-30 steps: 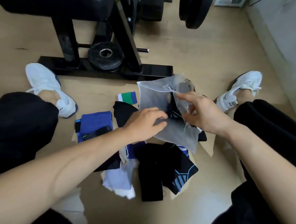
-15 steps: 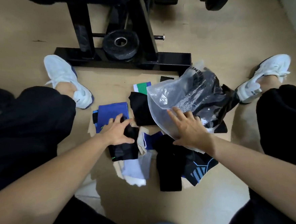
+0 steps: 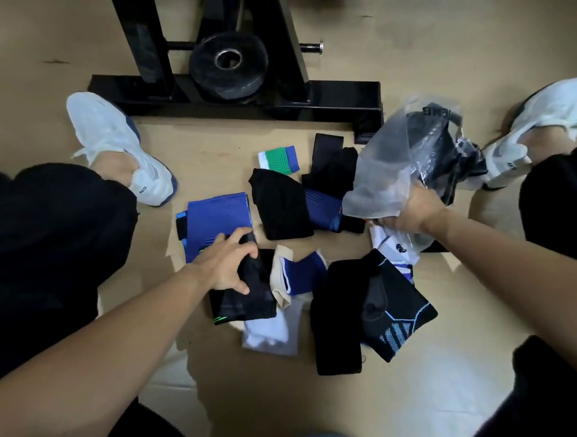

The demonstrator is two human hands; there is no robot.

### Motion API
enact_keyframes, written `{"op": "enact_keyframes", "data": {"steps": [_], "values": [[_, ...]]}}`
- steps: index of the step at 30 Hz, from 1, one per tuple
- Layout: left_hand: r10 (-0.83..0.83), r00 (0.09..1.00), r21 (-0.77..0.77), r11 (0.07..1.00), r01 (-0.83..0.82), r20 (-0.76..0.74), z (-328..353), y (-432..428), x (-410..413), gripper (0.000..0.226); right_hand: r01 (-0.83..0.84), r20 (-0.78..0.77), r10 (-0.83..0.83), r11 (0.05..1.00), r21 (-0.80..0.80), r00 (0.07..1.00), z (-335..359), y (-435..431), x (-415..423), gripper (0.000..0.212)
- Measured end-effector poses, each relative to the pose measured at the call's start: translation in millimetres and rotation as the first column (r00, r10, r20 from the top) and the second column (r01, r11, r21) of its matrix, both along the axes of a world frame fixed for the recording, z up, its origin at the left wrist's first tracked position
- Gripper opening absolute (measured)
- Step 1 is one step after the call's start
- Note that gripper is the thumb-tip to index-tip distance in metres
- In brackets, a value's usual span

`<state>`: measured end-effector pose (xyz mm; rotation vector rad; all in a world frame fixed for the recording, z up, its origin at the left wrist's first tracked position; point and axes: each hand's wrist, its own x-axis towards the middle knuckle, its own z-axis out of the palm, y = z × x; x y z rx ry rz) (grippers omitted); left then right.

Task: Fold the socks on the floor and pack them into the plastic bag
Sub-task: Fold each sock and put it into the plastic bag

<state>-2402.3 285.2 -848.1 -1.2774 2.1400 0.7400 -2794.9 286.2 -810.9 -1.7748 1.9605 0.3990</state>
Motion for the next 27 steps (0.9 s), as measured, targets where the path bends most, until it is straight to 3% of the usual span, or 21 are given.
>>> {"op": "enact_keyframes", "data": {"steps": [3,5,8,13,20,23,27], "values": [[-0.076,0.997,-0.102,0.992,0.077,0.022,3.3,-2.7,-3.1,0.043,-0.029,0.112,0.037,0.997,-0.067,0.993,18.6,-1.6,-3.9,0.066],[-0.081,0.997,-0.132,0.988,0.078,-0.018,10.6,-5.5,-3.5,0.039,-0.118,0.138,0.133,0.986,-0.114,0.981,28.2,2.3,-5.0,0.073],[-0.054,0.994,-0.197,0.980,0.034,-0.093,30.7,-10.2,-8.0,0.037,-0.124,0.173,0.156,0.975,-0.185,0.972,40.6,13.6,-7.1,0.082],[-0.021,0.990,-0.325,0.945,-0.025,-0.137,75.8,-10.5,-19.1,0.032,-0.200,0.165,0.244,0.948,-0.248,0.956,68.8,39.4,-4.2,0.073],[-0.056,0.920,-0.382,0.918,-0.104,-0.387,161.7,-6.6,-43.3,0.035,-0.210,0.288,0.291,0.936,-0.282,0.912,112.5,66.1,15.3,0.055],[-0.075,0.867,-0.346,0.931,-0.117,-0.493,191.9,6.6,-51.7,0.041,-0.045,0.522,0.188,0.960,-0.275,0.832,138.3,80.8,44.6,0.063],[-0.081,0.766,-0.264,0.957,-0.119,-0.638,209.5,29.3,-63.6,0.038,0.104,0.801,0.067,0.982,-0.159,0.595,153.7,98.0,77.1,0.071]]}}
